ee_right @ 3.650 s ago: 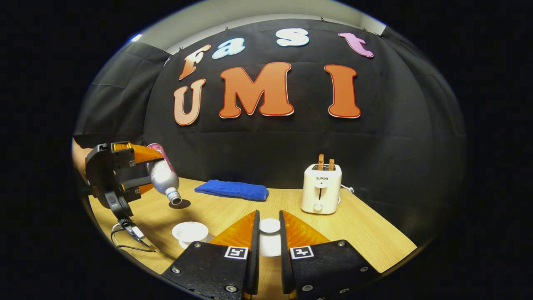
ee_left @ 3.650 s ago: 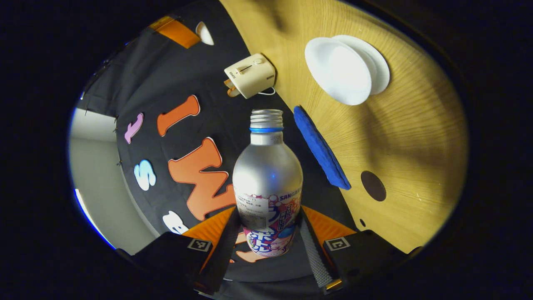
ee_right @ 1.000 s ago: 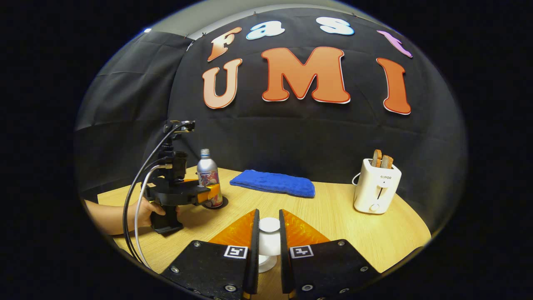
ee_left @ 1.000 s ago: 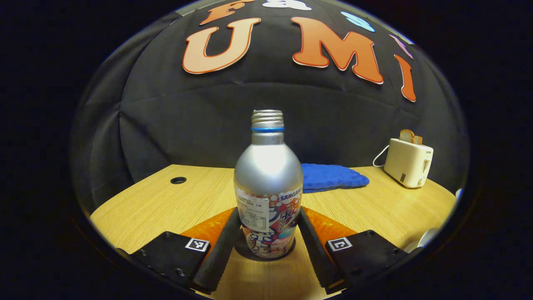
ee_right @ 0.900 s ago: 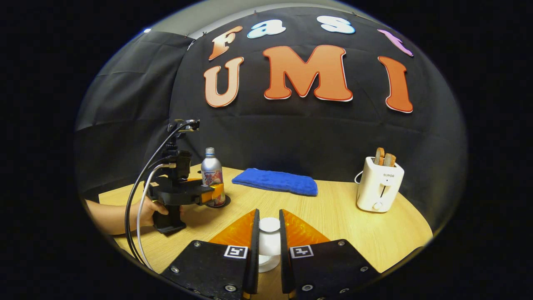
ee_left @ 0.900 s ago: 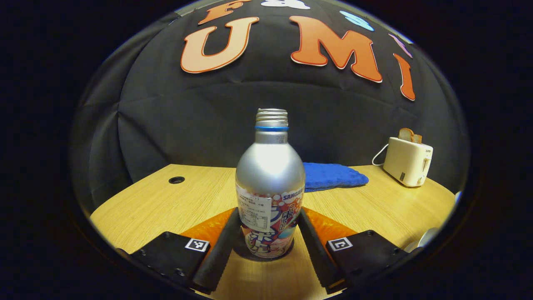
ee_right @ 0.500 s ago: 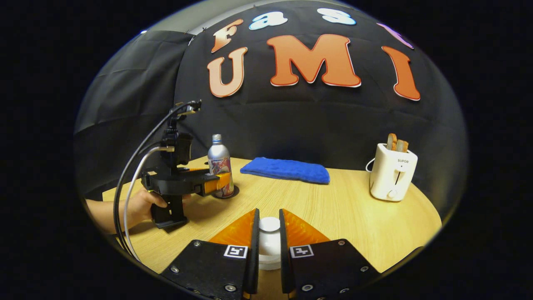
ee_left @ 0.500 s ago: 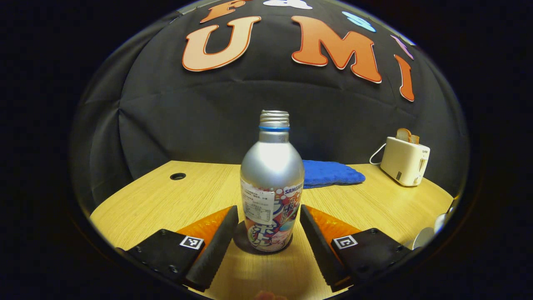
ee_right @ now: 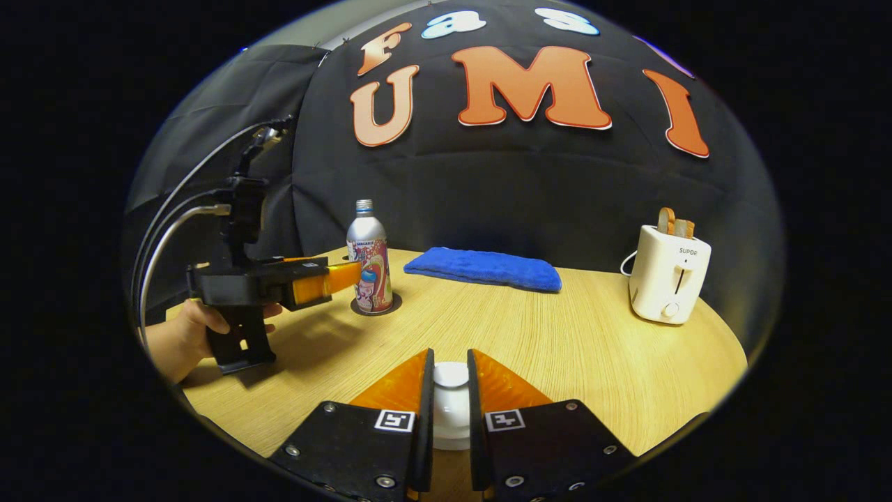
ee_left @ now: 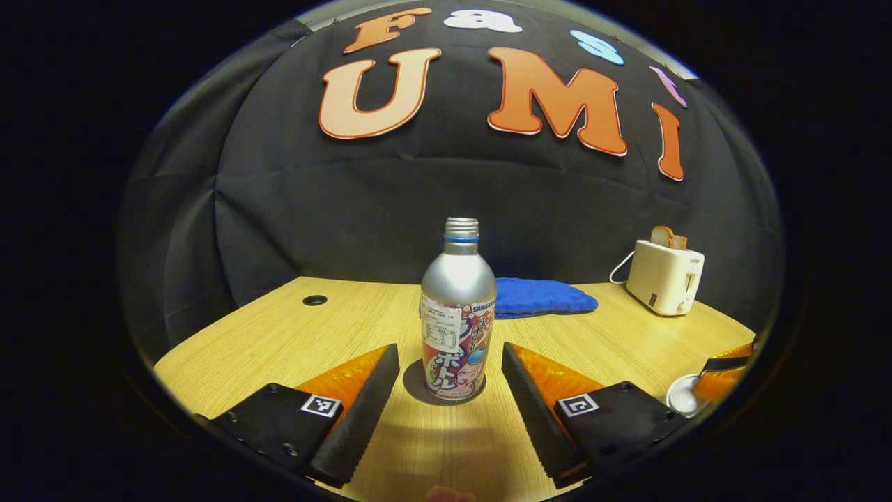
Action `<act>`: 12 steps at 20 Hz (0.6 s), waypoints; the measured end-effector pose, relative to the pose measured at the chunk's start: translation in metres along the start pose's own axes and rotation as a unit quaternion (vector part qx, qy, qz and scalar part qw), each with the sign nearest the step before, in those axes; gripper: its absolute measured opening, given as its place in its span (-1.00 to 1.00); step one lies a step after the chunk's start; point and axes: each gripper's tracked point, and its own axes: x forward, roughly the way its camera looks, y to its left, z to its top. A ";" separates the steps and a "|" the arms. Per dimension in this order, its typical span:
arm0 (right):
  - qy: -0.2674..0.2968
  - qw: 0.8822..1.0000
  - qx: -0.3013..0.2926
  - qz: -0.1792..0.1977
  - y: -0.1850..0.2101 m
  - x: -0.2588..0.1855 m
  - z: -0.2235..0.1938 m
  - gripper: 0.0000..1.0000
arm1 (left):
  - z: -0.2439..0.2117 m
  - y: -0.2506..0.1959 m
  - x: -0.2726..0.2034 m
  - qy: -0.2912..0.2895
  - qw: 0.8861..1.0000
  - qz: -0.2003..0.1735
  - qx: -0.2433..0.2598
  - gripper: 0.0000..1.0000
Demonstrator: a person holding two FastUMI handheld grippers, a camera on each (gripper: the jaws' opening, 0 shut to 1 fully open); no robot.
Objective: Open the teacup lid with one hand, grasp the water bottle and pour water into the teacup with the other hand; after pouring, place the water bottle on the coaster and then close the teacup lid.
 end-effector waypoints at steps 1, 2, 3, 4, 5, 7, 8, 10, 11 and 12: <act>-0.003 1.000 0.000 -0.001 0.001 0.001 -0.001 -0.55 | 0.000 0.002 -0.005 -0.004 1.000 0.002 0.000 0.89; -0.006 1.000 -0.003 -0.005 -0.001 0.002 -0.001 -0.55 | 0.002 0.001 -0.010 -0.007 1.000 0.003 -0.002 0.94; -0.009 1.000 -0.012 -0.007 0.000 0.002 -0.002 -0.55 | 0.004 0.000 -0.013 -0.013 1.000 0.004 -0.002 0.94; -0.017 1.000 -0.021 -0.013 -0.001 0.001 -0.001 -0.53 | 0.007 0.000 -0.017 -0.019 1.000 0.005 -0.001 0.94; -0.018 0.999 -0.032 -0.015 -0.002 0.001 0.000 -0.47 | 0.013 -0.006 -0.022 -0.026 1.000 0.005 0.000 0.94; -0.024 0.998 -0.048 -0.022 -0.003 -0.001 0.004 -0.39 | 0.021 -0.008 -0.029 -0.037 0.999 0.006 0.001 0.94; -0.035 0.998 -0.051 -0.024 -0.004 -0.003 0.010 -0.36 | 0.026 -0.009 -0.034 -0.046 0.999 0.005 -0.001 0.94; -0.060 0.996 -0.051 -0.031 -0.006 -0.007 0.028 -0.29 | 0.037 -0.010 -0.042 -0.059 0.998 0.005 -0.008 0.94; -0.076 0.995 -0.051 -0.038 -0.009 -0.011 0.041 -0.19 | 0.043 -0.009 -0.047 -0.066 0.998 0.009 -0.008 0.94; -0.093 0.993 -0.052 -0.047 -0.014 -0.012 0.054 -0.14 | 0.049 -0.007 -0.051 -0.072 0.997 0.013 -0.005 0.94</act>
